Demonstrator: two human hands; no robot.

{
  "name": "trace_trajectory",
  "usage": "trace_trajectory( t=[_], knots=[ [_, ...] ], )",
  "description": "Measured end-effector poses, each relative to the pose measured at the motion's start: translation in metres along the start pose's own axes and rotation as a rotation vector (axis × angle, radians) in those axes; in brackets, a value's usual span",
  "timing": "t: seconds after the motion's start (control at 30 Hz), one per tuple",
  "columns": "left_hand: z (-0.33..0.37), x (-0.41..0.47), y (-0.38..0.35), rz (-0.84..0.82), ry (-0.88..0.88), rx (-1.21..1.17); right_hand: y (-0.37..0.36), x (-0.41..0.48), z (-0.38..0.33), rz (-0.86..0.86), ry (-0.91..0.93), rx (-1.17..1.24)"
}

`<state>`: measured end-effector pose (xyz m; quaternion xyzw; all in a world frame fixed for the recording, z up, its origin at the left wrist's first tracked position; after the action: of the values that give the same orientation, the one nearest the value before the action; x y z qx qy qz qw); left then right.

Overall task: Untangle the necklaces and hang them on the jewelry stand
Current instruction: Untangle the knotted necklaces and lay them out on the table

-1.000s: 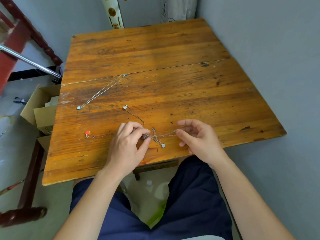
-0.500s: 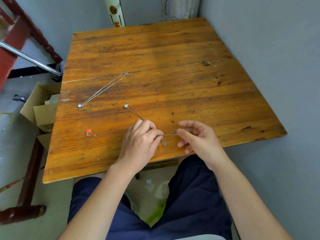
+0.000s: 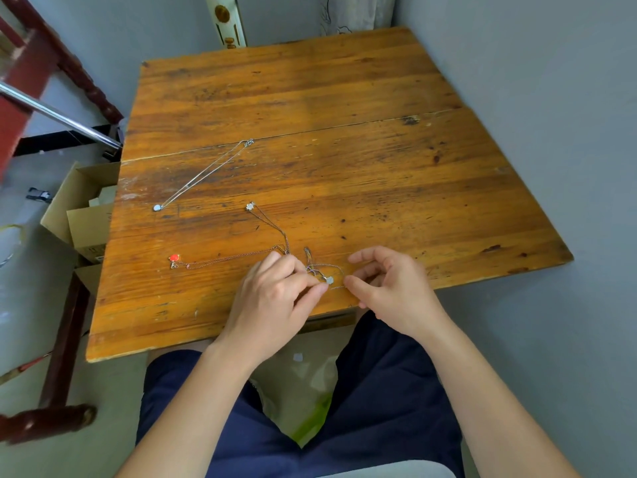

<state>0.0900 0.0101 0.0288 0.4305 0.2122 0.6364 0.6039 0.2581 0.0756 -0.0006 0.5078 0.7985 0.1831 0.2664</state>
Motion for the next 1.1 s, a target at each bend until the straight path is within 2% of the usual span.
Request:
trace_trajectory(
  t=[0.3,0.5,0.87,1.1],
  knots=[
    [0.000,0.022,-0.010,-0.156,-0.019,-0.010,0.000,0.000,0.000,-0.015,-0.004,-0.014],
    [-0.012,0.021,-0.007,-0.081,0.137,-0.135,-0.002,0.000,0.000,0.003,-0.002,-0.025],
    [-0.013,0.015,-0.004,-0.029,0.123,-0.103,-0.002,0.000,0.002,0.016,0.003,-0.019],
    [-0.006,0.020,-0.006,-0.082,0.049,-0.022,-0.003,0.000,0.002,0.020,0.010,-0.026]
  ],
)
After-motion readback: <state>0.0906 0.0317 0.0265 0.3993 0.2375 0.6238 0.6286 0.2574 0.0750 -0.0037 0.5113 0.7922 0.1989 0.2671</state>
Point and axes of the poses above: each hand's wrist, its own x-axis towards the middle knuckle, its own y-axis out of the back of the hand, z = x × y, the point moved 6 cm from there along x, towards the middle knuckle, and after that the axes turned 13 degrees about -x, right-handed, at the moved point
